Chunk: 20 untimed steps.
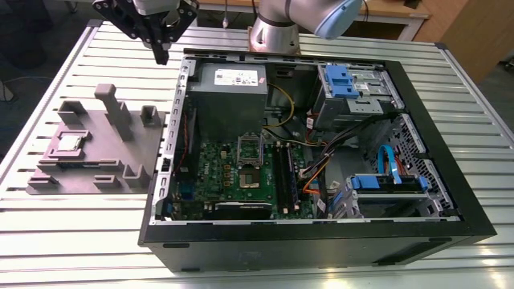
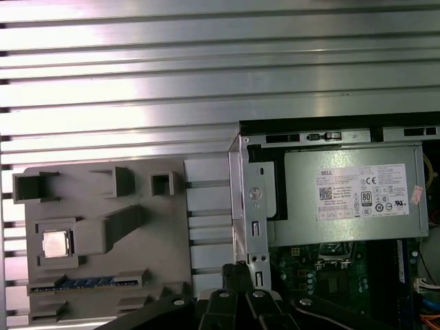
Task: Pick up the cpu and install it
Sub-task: 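Reach for the cpu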
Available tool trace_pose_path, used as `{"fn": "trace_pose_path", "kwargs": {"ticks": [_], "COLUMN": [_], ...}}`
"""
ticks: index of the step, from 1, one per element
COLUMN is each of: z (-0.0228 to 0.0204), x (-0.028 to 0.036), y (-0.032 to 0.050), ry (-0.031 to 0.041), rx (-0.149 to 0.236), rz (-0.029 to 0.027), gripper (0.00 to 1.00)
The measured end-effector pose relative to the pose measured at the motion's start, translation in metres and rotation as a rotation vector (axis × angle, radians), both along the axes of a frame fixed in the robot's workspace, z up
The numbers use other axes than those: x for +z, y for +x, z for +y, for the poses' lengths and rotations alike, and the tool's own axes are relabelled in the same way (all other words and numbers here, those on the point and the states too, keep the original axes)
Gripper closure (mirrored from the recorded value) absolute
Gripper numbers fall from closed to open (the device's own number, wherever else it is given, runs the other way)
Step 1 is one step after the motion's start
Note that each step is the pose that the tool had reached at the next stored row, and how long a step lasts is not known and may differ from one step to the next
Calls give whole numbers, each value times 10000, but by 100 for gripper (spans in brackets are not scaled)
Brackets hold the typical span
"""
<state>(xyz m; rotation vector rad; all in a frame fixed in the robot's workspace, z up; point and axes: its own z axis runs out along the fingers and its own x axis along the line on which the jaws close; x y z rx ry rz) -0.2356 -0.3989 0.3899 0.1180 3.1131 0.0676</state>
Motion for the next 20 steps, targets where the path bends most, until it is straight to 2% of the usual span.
{"fn": "trace_pose_path", "kwargs": {"ticks": [20], "z": [0], "x": [-5], "y": [-89], "ry": [0], "rx": [0], "rz": [-1], "gripper": [89]}}
